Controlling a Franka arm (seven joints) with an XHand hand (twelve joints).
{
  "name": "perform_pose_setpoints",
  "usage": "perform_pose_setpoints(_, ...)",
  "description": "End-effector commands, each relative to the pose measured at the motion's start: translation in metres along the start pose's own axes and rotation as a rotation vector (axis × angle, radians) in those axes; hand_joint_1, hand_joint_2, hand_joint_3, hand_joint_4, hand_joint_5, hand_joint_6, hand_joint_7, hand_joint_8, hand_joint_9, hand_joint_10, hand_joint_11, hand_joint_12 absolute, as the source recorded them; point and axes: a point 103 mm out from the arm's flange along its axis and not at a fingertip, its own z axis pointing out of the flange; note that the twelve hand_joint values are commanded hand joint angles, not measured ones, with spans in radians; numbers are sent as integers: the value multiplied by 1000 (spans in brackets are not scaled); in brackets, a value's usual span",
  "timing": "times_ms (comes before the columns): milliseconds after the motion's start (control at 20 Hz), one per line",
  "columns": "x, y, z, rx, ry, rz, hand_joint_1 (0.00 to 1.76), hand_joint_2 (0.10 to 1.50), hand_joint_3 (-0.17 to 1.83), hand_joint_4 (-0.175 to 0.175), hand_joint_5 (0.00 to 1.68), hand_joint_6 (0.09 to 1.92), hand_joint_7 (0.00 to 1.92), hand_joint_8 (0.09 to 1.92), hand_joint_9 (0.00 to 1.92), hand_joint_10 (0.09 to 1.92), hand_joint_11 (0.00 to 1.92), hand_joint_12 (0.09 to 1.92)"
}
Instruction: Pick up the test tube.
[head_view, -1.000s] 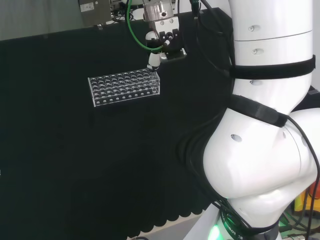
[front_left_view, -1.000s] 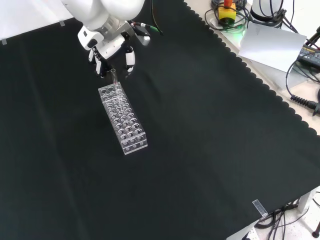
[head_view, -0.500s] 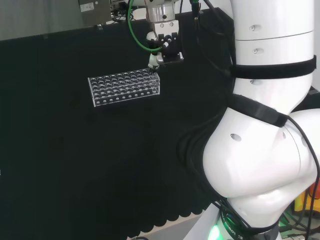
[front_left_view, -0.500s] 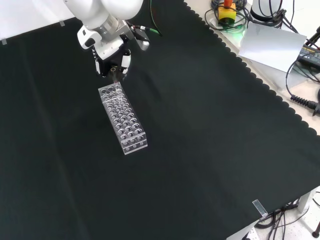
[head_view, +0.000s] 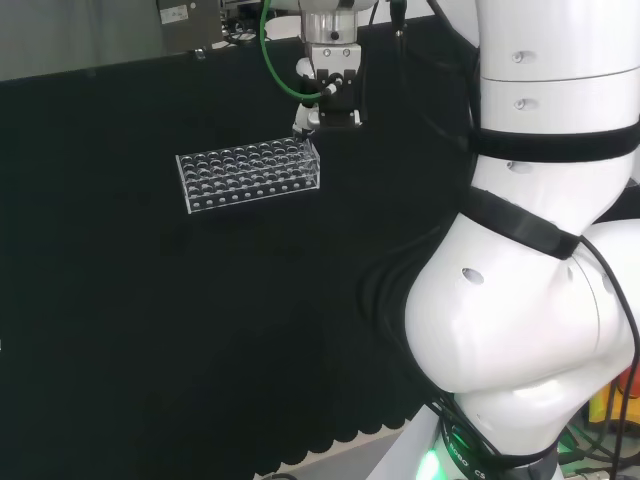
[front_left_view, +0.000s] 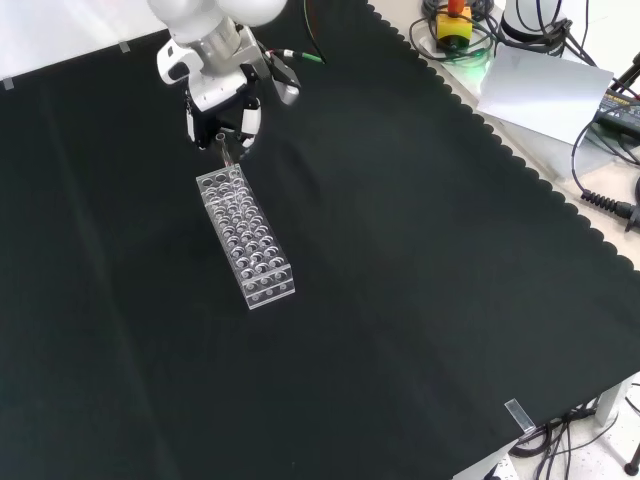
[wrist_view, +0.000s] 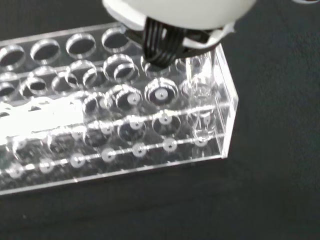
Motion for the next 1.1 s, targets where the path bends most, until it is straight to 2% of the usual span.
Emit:
perform_pose_setpoints(50, -1, -3, -10, 2, 31, -1, 1319, 635, 692, -175, 1258, 667, 1312, 675, 1539, 709, 1184, 907)
perform_pose_setpoints(600, -9, -23, -54, -26, 134, 23, 1320, 615, 728, -175, 1260, 680, 1314, 687, 1536, 724, 1174, 914)
perform_pose_setpoints(950, -4, -35, -94, -55, 179, 23, 1320, 613, 733, -175, 1259, 684, 1313, 691, 1536, 728, 1173, 917)
perform_pose_setpoints(1100, 0, -41, -112, -74, 179, 6, 1320, 613, 734, -175, 1259, 685, 1313, 692, 1535, 729, 1173, 918)
